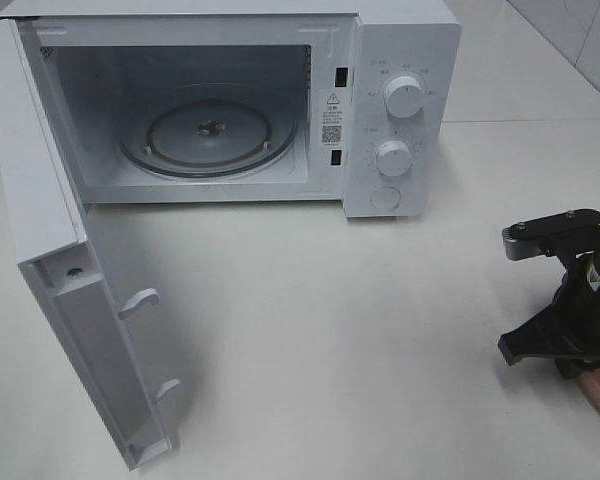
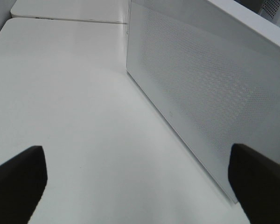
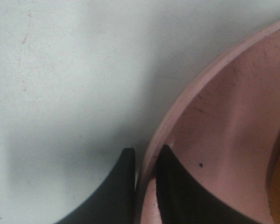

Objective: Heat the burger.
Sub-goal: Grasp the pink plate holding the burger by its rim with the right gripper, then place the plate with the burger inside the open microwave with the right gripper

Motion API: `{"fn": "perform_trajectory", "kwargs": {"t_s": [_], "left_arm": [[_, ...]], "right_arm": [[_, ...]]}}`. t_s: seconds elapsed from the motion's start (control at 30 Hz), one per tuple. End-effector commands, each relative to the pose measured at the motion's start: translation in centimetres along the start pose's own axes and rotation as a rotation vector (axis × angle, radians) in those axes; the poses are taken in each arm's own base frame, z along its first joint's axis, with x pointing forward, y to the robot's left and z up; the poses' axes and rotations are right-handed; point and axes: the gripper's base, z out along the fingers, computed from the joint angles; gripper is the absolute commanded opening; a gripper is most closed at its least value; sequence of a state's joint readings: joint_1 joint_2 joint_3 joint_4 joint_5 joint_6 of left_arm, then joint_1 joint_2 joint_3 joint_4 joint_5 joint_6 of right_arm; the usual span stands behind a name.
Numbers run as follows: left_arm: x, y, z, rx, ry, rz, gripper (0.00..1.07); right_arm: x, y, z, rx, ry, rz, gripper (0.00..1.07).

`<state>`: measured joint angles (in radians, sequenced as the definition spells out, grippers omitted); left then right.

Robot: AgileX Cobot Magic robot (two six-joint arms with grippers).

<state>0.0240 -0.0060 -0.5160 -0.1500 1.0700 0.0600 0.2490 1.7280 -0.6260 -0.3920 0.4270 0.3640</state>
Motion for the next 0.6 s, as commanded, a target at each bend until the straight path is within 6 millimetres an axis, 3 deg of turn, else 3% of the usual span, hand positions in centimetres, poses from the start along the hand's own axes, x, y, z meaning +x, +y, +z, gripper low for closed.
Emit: {"fn": "perform_trajectory", "kwargs": {"t_s": [0.03, 0.27, 0.6], "left_arm": [[0.2, -0.1, -0.2, 0.002, -0.015, -0.006, 0.98], [0.2, -0.1, -0.2, 0.002, -0.015, -0.006, 0.98], [0.2, -0.1, -0.2, 0.002, -0.015, -0.006, 0.98]], "right_arm": [[0.4, 0.1, 0.5, -0.002, 0.028, -0.004, 0.00], [0.6, 0.1, 0.4, 0.017, 0.049, 0.008, 0.00], [0.3, 0.8, -1.8, 0.148, 0.046, -0.069, 0.00]]}}
